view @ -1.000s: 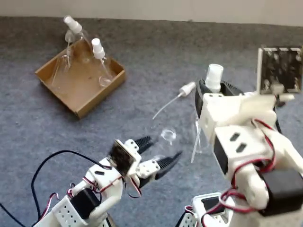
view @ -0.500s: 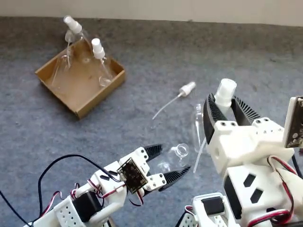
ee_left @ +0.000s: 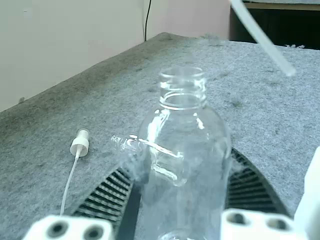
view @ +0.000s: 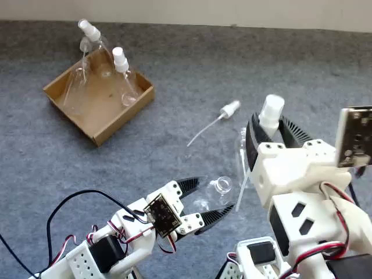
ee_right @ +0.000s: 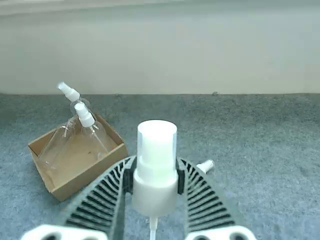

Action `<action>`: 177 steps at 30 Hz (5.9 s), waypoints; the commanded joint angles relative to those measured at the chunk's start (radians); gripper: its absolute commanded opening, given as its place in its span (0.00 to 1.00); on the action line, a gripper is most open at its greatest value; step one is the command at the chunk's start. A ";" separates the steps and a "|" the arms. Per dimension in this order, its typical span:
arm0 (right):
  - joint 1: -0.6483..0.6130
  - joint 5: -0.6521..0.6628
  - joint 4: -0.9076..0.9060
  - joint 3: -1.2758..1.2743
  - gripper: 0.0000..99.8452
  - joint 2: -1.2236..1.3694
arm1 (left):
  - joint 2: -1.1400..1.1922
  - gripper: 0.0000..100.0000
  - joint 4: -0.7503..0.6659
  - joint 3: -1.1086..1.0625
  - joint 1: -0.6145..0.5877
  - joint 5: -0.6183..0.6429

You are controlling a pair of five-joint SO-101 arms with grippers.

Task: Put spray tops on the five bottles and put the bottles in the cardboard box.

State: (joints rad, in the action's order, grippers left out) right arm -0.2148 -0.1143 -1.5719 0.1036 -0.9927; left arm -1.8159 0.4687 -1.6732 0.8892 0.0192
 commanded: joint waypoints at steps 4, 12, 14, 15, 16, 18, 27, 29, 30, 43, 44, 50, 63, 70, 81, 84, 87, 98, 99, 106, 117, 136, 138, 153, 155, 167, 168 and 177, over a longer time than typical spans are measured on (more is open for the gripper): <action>-0.007 -0.012 0.231 -0.211 0.01 -0.288 | -0.012 0.10 -0.021 -0.021 0.007 -0.011; -0.007 -0.012 0.550 -0.662 0.01 -0.496 | -0.012 0.10 -0.021 -0.021 0.007 -0.011; -0.007 -0.012 0.549 -0.662 0.01 -0.522 | -0.012 0.10 -0.021 -0.021 0.007 -0.011; -0.007 -0.012 0.558 -0.662 0.01 -0.535 | -0.012 0.10 -0.021 -0.021 0.007 -0.011; -0.007 -0.012 0.575 -0.664 0.01 -0.549 | -0.012 0.10 -0.021 -0.021 0.007 -0.011; -0.007 -0.012 0.611 -0.671 0.01 -0.567 | -0.012 0.10 -0.021 -0.021 0.007 -0.011; -0.007 -0.012 0.634 -0.661 0.01 -0.582 | -0.008 0.10 -0.020 -0.021 0.007 -0.011; -0.007 -0.012 0.633 -0.661 0.01 -0.582 | -0.008 0.10 -0.020 -0.021 0.007 -0.011; -0.007 -0.012 0.631 -0.661 0.01 -0.582 | -0.008 0.10 -0.020 -0.021 0.007 -0.011; -0.008 -0.012 0.627 -0.550 0.01 -0.584 | -0.008 0.10 -0.020 -0.021 0.005 -0.011; -0.008 -0.012 0.627 -0.550 0.01 -0.584 | -0.008 0.10 -0.020 -0.021 0.005 -0.011; -0.045 -0.060 0.564 -0.553 0.01 -0.584 | -0.008 0.10 -0.020 -0.021 0.005 -0.011; -0.099 -0.049 0.568 -0.615 0.01 -0.584 | -0.008 0.10 -0.020 -0.021 -0.022 -0.011; -0.101 0.017 0.570 -0.625 0.01 -0.584 | -0.008 0.10 -0.020 -0.021 -0.056 -0.008; -0.101 0.023 0.627 -0.680 0.01 -0.584 | -0.008 0.10 -0.020 -0.021 -0.054 -0.006; -0.101 0.020 0.627 -0.680 0.01 -0.584 | -0.008 0.10 -0.020 -0.021 -0.054 -0.006; -0.102 0.023 0.656 -0.677 0.01 -0.584 | -0.008 0.10 -0.020 -0.021 -0.054 -0.006; -0.104 0.017 0.668 -0.746 0.01 -0.584 | -0.008 0.10 -0.020 -0.021 -0.054 -0.008; -0.104 0.017 0.668 -0.771 0.01 -0.584 | -0.008 0.10 -0.020 -0.021 -0.054 -0.008; -0.105 0.017 0.668 -0.839 0.01 -0.584 | -0.008 0.10 -0.020 -0.021 -0.056 -0.008; -0.105 0.017 0.641 -0.842 0.01 -0.584 | -0.008 0.10 -0.020 -0.021 -0.056 -0.008; -0.105 0.025 0.288 -0.843 0.01 -0.584 | -0.010 0.10 -0.021 -0.021 -0.062 -0.006; -0.105 0.025 0.240 -0.843 0.01 -0.584 | -0.010 0.10 -0.021 -0.021 -0.062 -0.006; -0.107 0.037 0.166 -1.000 0.02 -0.584 | -0.010 0.10 -0.021 -0.021 -0.062 -0.006; -0.107 0.092 0.166 -1.000 0.02 -0.584 | -0.010 0.10 -0.021 -0.021 -0.062 -0.006; -0.125 0.152 0.160 -1.000 0.02 -0.584 | -0.010 0.10 -0.020 -0.021 -0.062 -0.006; -0.148 0.152 0.159 -1.000 0.02 -0.584 | -0.010 0.10 -0.020 -0.021 -0.062 -0.006; -0.298 0.157 0.160 -1.009 0.02 -0.584 | -0.008 0.10 -0.020 -0.021 -0.064 -0.006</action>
State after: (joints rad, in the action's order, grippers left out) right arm -0.4787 0.0269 -1.3878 -0.8784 -1.5835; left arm -1.8082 0.4718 -1.6732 0.8401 0.0176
